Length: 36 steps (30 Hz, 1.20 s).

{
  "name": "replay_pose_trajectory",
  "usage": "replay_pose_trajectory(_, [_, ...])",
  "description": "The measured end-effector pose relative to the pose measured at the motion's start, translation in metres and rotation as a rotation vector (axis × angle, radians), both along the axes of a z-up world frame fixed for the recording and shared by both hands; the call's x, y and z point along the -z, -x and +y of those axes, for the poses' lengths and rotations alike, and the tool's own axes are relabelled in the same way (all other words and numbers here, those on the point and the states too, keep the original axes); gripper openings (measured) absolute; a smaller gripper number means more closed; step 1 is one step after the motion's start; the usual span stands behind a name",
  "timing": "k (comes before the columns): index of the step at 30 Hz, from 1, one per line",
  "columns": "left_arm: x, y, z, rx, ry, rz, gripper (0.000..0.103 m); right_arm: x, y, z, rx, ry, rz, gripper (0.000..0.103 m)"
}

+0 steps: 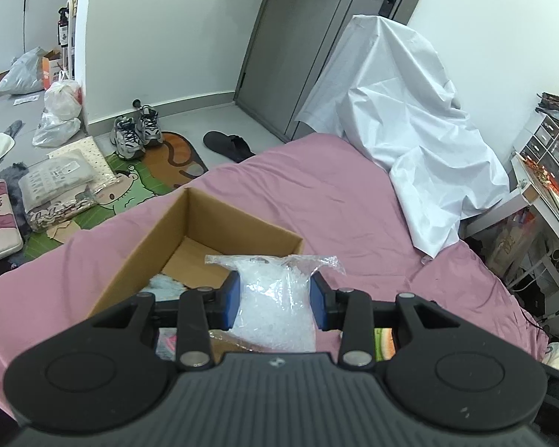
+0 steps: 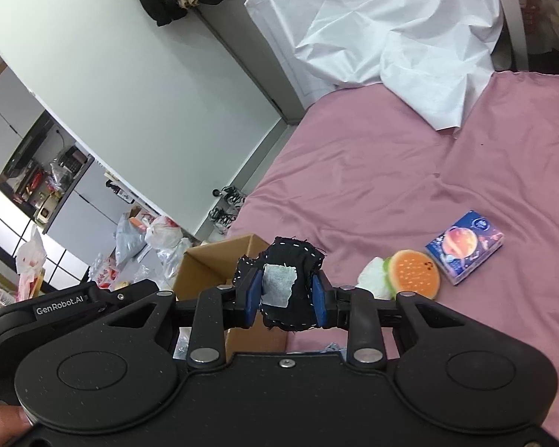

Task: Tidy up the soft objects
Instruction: 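Carry the black pad with the right gripper while the left gripper carries the filling bag toward the box, then open both grippers over the box to drop the pad and filling bag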

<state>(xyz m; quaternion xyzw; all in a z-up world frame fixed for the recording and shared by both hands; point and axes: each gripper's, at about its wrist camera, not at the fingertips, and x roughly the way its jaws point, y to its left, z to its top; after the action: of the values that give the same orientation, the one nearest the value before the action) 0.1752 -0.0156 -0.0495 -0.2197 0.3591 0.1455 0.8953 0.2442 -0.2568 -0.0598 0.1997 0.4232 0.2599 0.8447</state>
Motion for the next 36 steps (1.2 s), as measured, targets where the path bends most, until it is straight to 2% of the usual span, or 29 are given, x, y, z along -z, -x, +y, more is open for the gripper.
replay_pose_trajectory(20, [0.015,0.019,0.07,-0.073,0.052,0.023,0.037,0.0,0.02,0.078,-0.192,0.035,0.01,0.029])
replay_pose_trajectory(34, [0.025,0.018,0.089,-0.071,0.093,0.033,0.037,0.022,0.026,0.124,-0.259,0.133,0.087,0.031])
replay_pose_trajectory(36, [0.026,0.016,0.09,-0.068,0.096,0.035,0.037,0.026,0.026,0.127,-0.272,0.141,0.105,0.035])
